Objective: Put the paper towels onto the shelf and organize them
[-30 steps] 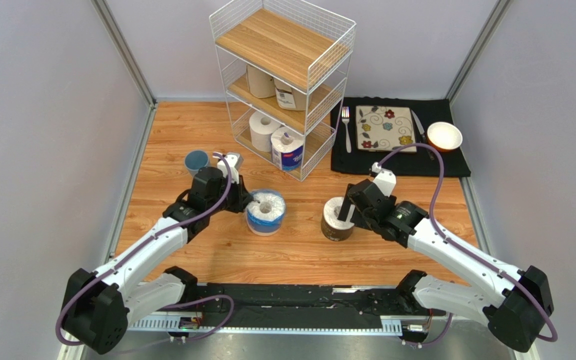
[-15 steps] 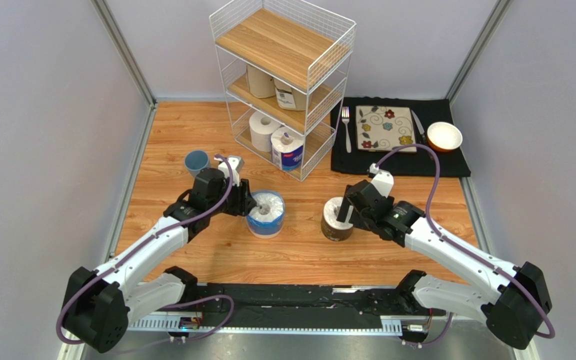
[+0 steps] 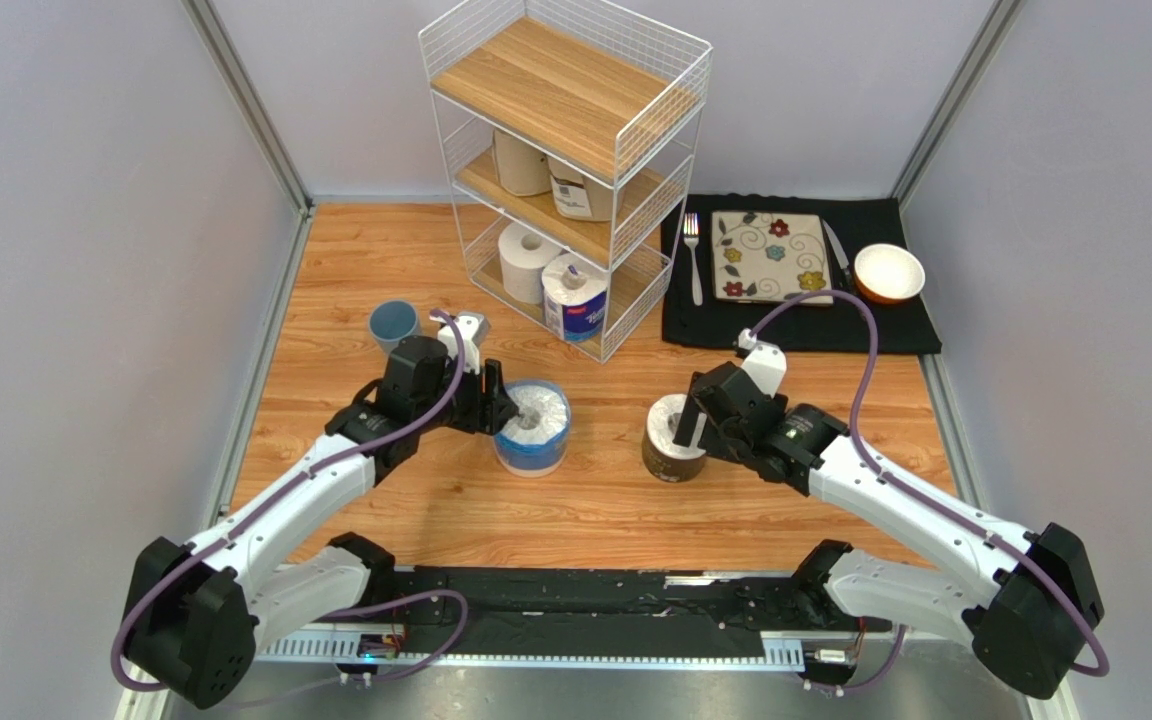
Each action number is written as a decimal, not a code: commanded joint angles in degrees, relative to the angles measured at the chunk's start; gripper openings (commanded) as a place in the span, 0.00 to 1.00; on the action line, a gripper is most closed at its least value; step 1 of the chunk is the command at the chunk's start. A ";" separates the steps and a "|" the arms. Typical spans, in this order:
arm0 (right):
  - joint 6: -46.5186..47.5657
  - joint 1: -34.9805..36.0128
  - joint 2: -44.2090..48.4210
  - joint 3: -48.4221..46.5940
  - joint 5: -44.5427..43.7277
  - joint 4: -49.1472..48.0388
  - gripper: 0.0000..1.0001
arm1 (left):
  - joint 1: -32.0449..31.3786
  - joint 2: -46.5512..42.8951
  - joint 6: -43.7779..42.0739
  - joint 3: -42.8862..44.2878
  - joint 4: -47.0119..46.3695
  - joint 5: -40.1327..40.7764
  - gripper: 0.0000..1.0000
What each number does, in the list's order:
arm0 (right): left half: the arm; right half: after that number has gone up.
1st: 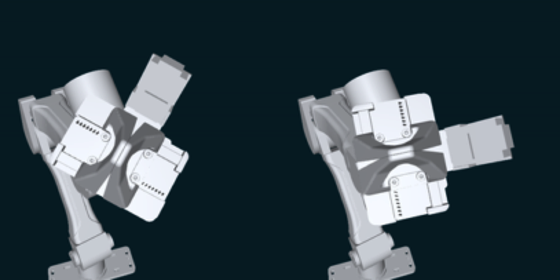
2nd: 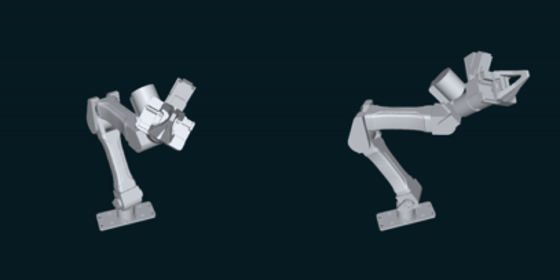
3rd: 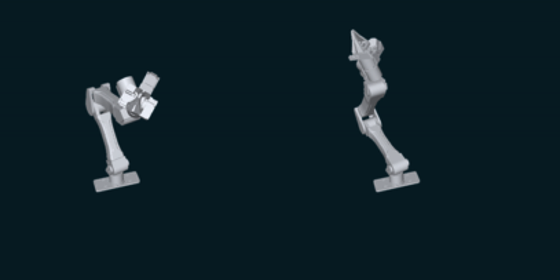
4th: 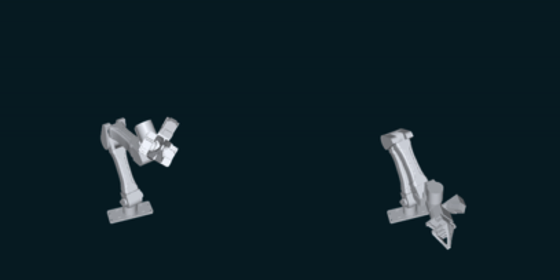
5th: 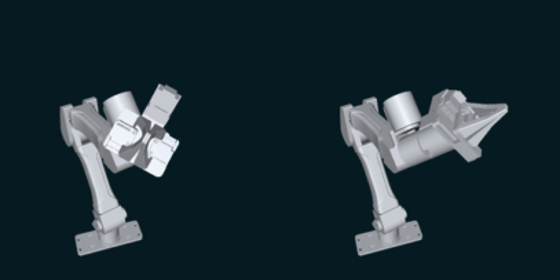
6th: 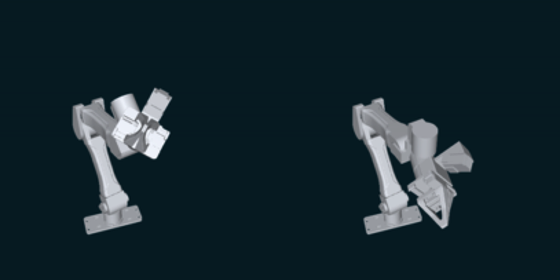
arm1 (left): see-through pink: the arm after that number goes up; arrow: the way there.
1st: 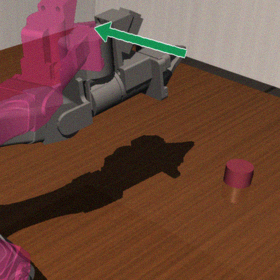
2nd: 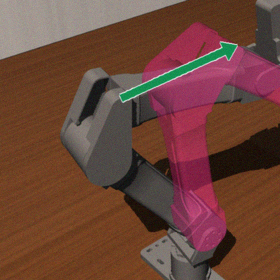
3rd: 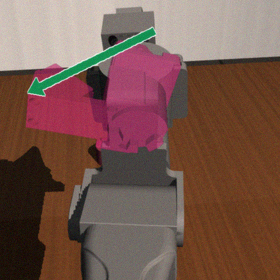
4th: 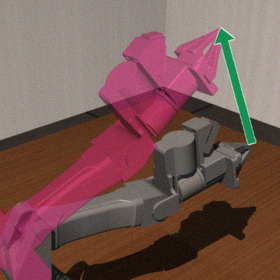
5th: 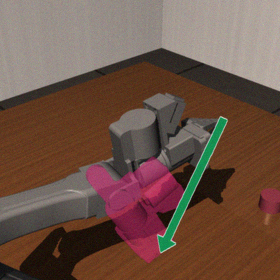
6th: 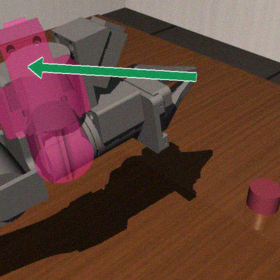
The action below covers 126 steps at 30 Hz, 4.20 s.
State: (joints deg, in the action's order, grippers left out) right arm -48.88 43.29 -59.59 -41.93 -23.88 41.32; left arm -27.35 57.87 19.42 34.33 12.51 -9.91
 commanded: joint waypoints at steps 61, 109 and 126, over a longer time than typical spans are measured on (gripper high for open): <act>2.12 -0.22 1.15 1.68 -0.55 -1.33 0.84 | -9.03 13.15 -7.91 7.77 8.32 9.82 0.32; 3.18 -0.22 4.66 3.08 -0.29 -0.63 0.84 | -9.12 -8.57 -7.46 41.58 -12.24 22.14 0.00; 5.03 -0.66 6.42 4.84 -1.26 -0.10 0.84 | -8.77 18.58 -16.95 71.30 -15.95 22.57 0.00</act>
State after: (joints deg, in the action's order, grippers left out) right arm -45.45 43.05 -54.19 -38.24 -23.92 40.42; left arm -36.29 72.66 5.82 97.17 1.72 12.23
